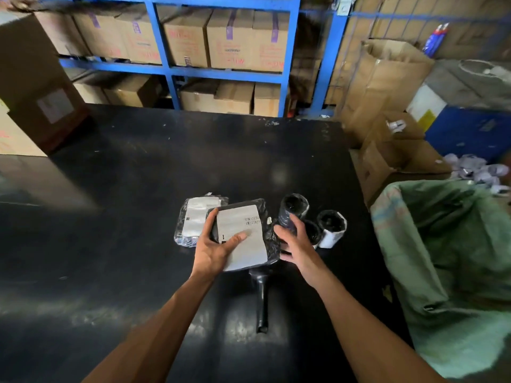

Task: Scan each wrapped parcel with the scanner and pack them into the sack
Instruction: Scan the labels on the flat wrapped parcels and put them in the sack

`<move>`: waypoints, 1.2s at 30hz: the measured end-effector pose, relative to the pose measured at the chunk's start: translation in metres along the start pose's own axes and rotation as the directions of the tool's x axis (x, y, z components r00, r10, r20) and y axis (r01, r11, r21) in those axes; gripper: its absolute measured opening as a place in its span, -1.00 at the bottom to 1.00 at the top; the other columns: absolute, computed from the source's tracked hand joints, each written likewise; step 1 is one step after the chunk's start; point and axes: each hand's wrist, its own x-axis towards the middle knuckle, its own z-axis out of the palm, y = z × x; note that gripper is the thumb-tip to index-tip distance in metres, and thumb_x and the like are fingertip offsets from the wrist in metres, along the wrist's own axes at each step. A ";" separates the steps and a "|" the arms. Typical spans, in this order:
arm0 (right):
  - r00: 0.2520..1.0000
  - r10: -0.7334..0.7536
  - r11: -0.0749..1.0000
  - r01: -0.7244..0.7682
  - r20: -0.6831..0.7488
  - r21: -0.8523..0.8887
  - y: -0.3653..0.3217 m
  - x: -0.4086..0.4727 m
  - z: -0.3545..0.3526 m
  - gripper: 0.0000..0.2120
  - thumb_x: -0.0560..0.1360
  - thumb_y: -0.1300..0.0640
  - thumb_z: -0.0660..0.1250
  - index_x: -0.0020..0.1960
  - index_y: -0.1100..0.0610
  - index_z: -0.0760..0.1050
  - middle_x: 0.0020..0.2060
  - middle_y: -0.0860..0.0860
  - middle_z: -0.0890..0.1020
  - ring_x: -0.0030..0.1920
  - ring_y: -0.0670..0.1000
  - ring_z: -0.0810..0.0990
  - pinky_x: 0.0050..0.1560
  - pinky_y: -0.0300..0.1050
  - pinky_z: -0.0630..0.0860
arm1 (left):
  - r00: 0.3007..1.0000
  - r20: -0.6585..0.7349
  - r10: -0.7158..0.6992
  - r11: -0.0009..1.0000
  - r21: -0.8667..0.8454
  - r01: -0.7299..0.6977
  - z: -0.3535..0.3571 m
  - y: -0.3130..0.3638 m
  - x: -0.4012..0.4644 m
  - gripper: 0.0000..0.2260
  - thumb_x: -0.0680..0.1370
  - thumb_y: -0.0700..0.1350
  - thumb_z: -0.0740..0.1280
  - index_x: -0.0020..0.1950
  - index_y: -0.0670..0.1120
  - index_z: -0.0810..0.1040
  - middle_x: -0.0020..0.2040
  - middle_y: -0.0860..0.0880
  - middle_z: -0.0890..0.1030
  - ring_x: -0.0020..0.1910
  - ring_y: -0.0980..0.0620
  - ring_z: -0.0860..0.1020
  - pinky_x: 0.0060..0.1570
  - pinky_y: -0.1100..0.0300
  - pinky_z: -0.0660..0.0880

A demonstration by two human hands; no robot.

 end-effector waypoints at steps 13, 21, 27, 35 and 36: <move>0.900 -0.243 0.970 0.227 -0.362 -0.087 -0.009 -0.018 -0.267 -0.21 0.48 0.23 0.55 0.55 -0.19 0.27 0.19 -0.12 0.68 0.13 -0.19 0.68 0.03 -0.28 0.63 | 0.866 0.495 -0.061 0.996 0.090 0.018 0.279 0.027 -0.009 -0.36 0.55 0.40 0.15 0.59 0.28 0.09 0.51 0.13 0.35 0.44 0.24 0.37 0.49 0.08 0.29; 0.821 -0.109 0.994 0.093 -0.561 -0.057 0.008 -0.026 -0.457 -0.04 0.35 -0.04 0.63 0.62 -0.05 0.21 0.37 0.04 0.60 0.33 0.08 0.59 0.31 0.16 0.56 | 0.860 0.491 -0.134 0.844 0.512 -0.161 0.442 -0.001 -0.028 -0.42 0.60 0.37 0.02 0.58 0.35 -0.10 0.46 -0.20 0.25 0.42 -0.26 0.37 0.41 -0.06 0.32; 0.820 0.010 0.999 -0.032 -0.573 -0.027 0.043 -0.007 -0.494 -0.07 0.49 0.12 0.54 0.67 -0.09 0.05 0.43 0.05 0.49 0.37 0.08 0.50 0.21 -0.02 0.50 | 0.899 0.330 -0.289 0.672 0.738 -0.055 0.504 -0.030 -0.018 -0.31 0.62 0.34 0.03 0.63 0.14 -0.20 0.56 -0.31 0.13 0.40 -0.41 0.35 0.37 -0.23 0.32; 0.918 0.097 0.986 -0.141 -0.385 -0.088 0.077 0.057 -0.492 -0.06 0.50 0.20 0.53 0.68 -0.07 0.03 0.35 -0.07 0.46 0.33 -0.07 0.44 0.15 -0.17 0.48 | 0.940 0.248 -0.233 0.469 0.876 -0.114 0.518 -0.052 -0.008 -0.27 0.65 0.26 0.07 0.63 0.00 -0.25 0.43 -0.26 0.37 0.24 -0.33 0.52 0.18 -0.15 0.46; 0.928 0.101 0.984 -0.147 -0.359 -0.102 0.079 0.067 -0.491 -0.05 0.50 0.20 0.53 0.68 -0.06 0.03 0.38 -0.06 0.47 0.34 -0.07 0.45 0.18 -0.16 0.48 | 0.941 0.254 -0.223 0.447 0.885 -0.133 0.519 -0.053 -0.007 -0.27 0.65 0.26 0.07 0.63 0.01 -0.26 0.41 -0.26 0.39 0.23 -0.32 0.53 0.16 -0.14 0.47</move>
